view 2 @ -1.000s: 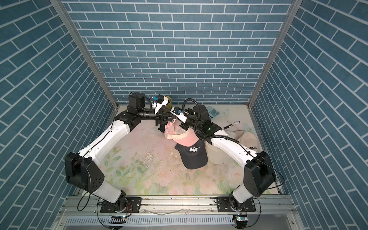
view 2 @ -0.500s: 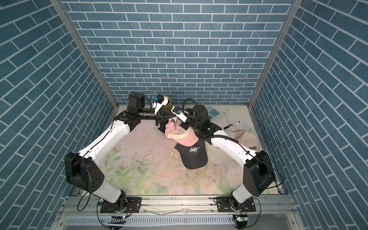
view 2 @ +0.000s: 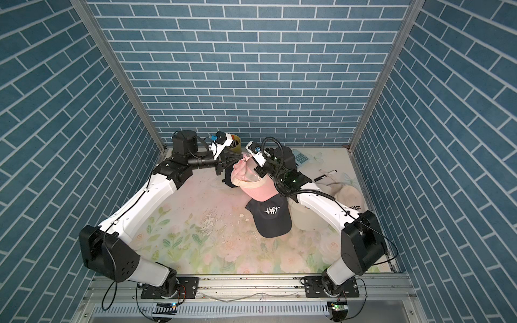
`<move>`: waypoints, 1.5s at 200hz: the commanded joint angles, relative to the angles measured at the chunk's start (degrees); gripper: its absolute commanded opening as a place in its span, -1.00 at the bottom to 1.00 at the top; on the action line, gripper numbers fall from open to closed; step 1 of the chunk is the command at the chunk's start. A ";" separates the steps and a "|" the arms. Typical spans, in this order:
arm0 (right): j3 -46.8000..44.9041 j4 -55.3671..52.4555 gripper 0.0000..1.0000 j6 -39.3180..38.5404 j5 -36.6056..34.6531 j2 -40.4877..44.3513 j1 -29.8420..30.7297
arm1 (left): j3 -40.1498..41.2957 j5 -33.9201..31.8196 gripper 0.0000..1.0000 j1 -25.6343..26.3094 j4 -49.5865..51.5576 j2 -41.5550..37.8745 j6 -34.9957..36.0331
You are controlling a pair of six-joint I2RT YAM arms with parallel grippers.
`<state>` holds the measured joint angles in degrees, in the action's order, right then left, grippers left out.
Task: Open the adjustable buckle of the baseball cap
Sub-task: Open the adjustable buckle on the baseball cap, then pull the adjustable strap on the baseball cap.
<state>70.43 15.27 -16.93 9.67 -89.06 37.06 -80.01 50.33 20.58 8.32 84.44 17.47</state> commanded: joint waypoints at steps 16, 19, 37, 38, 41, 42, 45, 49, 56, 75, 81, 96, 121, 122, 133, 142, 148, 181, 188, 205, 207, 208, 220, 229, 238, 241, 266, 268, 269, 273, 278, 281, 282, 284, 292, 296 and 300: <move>0.14 2.99 -1.00 8.88 -10.41 -0.49 -3.59 | 5.02 -5.22 -1.00 -1.15 -6.23 -5.17 -2.66; 0.06 3.09 -1.00 9.43 -10.41 -0.49 -3.67 | 5.39 -6.03 -1.00 -1.11 -6.76 -5.42 -2.87; 0.57 2.84 -1.00 10.41 -10.32 -0.67 -3.96 | 7.08 -8.83 -1.00 -1.24 -8.91 -6.34 -3.86; 0.62 2.79 -1.00 10.42 -10.26 -0.72 -3.99 | 7.12 -8.93 -1.00 -1.24 -9.01 -6.32 -3.90; 0.85 2.54 -1.00 10.42 -9.86 -0.76 -3.93 | 7.25 -9.21 -1.00 -1.24 -9.33 -6.39 -4.12; 0.94 2.47 -1.00 10.42 -9.72 -0.81 -3.88 | 7.33 -9.29 -1.00 -1.24 -9.44 -6.35 -4.21; 1.15 2.22 -1.00 10.42 -9.37 -0.85 -3.89 | 7.48 -9.49 -1.00 -1.24 -9.83 -6.29 -4.47; 1.46 1.76 -1.00 10.41 -8.86 -0.94 -3.96 | 7.48 -9.83 -1.00 -1.24 -10.19 -6.14 -4.74; 2.13 1.00 -1.00 10.63 -8.10 -1.11 -3.90 | 7.42 -10.40 -1.00 -1.24 -10.72 -5.80 -5.38; 5.36 -2.99 -1.00 11.89 -7.63 -1.91 -3.92 | 6.26 -13.28 -0.37 -1.24 -11.66 -4.39 -7.33; 6.70 -4.75 -1.00 12.32 -7.81 -2.08 -3.89 | 6.09 -15.47 -0.20 -1.24 -12.07 -4.16 -8.13; 9.92 -8.73 -1.00 13.08 -7.91 -2.67 -3.92 | 6.91 -22.22 0.25 -1.13 -15.04 -4.37 -10.35; 14.04 -14.23 -1.00 16.28 -9.82 -3.46 -3.81 | 8.65 -28.84 0.36 -0.79 -19.26 -5.53 -11.71; 14.30 -14.49 -1.00 16.34 -9.83 -3.48 -3.82 | 8.69 -29.03 0.36 -0.75 -19.33 -5.57 -11.74; 16.09 -16.58 -1.00 17.54 -9.68 -3.75 -3.75 | 8.85 -30.37 0.38 0.26 -19.89 -5.61 -11.16; 17.33 -18.00 -1.00 18.78 -9.69 -4.04 -3.66 | 8.91 -33.00 0.40 1.94 -20.13 -5.37 -9.81; 18.23 -19.09 -1.00 19.90 -9.90 -4.26 -3.66 | 9.05 -34.45 0.41 3.22 -20.15 -5.05 -8.77; 23.25 -24.25 -1.00 25.10 -10.05 -5.34 -3.48 | 11.07 -41.01 0.44 9.35 -26.83 -2.91 -7.81; 23.86 -24.89 -1.00 26.11 -10.14 -5.55 -3.48 | 11.71 -42.64 0.45 10.58 -28.61 -2.50 -7.63; 25.32 -26.21 -1.00 27.90 -10.00 -5.60 -3.48 | 13.48 -45.03 0.46 12.88 -32.47 -2.05 -7.46; 25.58 -26.40 -1.00 28.15 -9.82 -5.62 -3.44 | 13.76 -45.31 0.47 13.14 -32.94 -2.04 -7.46; 25.65 -26.50 -1.00 28.25 -9.83 -5.66 -3.46 | 13.84 -45.45 0.47 13.33 -33.11 -1.98 -7.46; 26.48 -27.36 -1.00 29.17 -9.50 -5.47 -3.26 | 14.68 -45.92 0.51 14.67 -34.39 -1.52 -6.55; 26.96 -27.94 -1.00 29.89 -9.21 -5.26 -2.93 | 14.99 -47.31 0.52 15.71 -35.17 -0.96 -6.06; 26.87 -27.84 -1.00 30.24 -9.04 -5.06 -2.72 | 14.78 -49.40 0.52 16.52 -35.75 -0.08 -5.93; 26.84 -27.88 -1.00 30.33 -9.05 -4.94 -2.59 | 14.68 -50.36 0.52 16.76 -36.00 0.26 -5.96; 26.57 -28.48 -1.00 30.94 -9.34 -4.53 -1.71 | 14.78 -56.09 0.54 17.20 -41.29 2.59 -7.22; 26.52 -28.61 -1.00 31.04 -9.39 -4.52 -1.70 | 14.75 -56.60 0.55 17.21 -41.83 2.82 -7.27; 26.52 -28.62 -1.00 31.11 -9.44 -4.53 -1.58 | 14.68 -56.76 0.55 17.21 -42.04 2.96 -7.23; 26.51 -28.77 -1.00 31.28 -9.59 -4.51 -1.48 | 14.27 -57.13 0.55 17.19 -42.45 3.51 -7.16; 26.53 -28.91 -1.00 31.49 -9.53 -4.40 -1.37 | 13.27 -57.23 0.55 17.18 -42.10 4.33 -6.89; 26.52 -28.99 -1.00 31.64 -9.64 -4.37 -1.31 | 12.46 -57.13 0.55 17.14 -41.64 4.83 -6.73; 26.52 -29.03 -1.00 31.66 -9.61 -4.37 -1.30 | 12.18 -57.07 0.55 17.14 -41.37 5.02 -6.69; 26.47 -29.01 -1.00 31.73 -9.66 -4.31 -1.20 | 11.57 -56.89 0.55 17.13 -40.84 5.44 -6.54; 26.26 -28.85 -1.00 32.07 -9.69 -4.09 -1.11 | 9.37 -56.27 0.54 17.13 -39.00 6.91 -6.38; 26.17 -28.83 -1.00 32.25 -9.63 -4.03 -1.07 | 8.63 -56.04 0.54 17.13 -38.27 7.62 -6.52; 26.08 -28.77 -1.00 32.42 -9.60 -3.89 -1.08 | 8.01 -55.81 0.52 17.08 -37.86 8.22 -6.84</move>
<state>95.33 -13.28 11.77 0.21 -94.63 35.55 -67.02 -3.46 37.74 -28.91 89.41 10.59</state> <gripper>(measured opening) 0.055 0.770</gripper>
